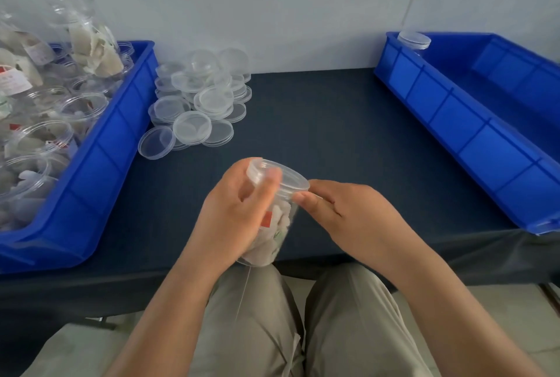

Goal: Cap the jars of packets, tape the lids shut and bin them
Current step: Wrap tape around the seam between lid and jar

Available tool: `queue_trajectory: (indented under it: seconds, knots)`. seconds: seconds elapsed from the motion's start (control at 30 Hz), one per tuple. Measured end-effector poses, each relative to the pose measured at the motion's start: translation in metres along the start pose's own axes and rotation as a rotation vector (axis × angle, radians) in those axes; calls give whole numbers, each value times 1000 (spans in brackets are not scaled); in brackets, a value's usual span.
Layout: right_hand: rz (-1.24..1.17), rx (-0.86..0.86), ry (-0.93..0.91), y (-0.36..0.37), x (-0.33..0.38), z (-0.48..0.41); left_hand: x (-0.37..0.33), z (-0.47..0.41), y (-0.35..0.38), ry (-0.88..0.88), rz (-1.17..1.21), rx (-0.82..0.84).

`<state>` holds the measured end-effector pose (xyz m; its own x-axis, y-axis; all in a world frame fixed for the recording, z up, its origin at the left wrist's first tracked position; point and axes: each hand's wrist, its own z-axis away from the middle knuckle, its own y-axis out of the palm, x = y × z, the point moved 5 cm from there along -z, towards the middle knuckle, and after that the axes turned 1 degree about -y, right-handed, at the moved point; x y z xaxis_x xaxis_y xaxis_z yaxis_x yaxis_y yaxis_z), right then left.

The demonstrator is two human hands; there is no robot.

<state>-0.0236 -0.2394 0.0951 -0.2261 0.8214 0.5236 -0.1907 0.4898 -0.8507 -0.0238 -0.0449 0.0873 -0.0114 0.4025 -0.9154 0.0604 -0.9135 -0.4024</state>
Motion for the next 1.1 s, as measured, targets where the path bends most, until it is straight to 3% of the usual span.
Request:
queue_trajectory:
  seconds: [0.2, 0.37, 0.67, 0.97, 1.1]
  knots:
    - [-17, 30, -29, -4, 6, 3, 6, 2, 1, 63, -55, -50]
    - [-74, 57, -39, -20, -9, 6, 15, -6, -11, -125, 92, -50]
    - [40, 20, -179, -26, -5, -3, 35, 3, 3, -429, 756, 392]
    - [-149, 86, -233, -17, 5, -5, 28, 2, 12, -238, 843, 641]
    - [-181, 121, -230, -16, 5, -7, 27, -3, 13, -178, 782, 650]
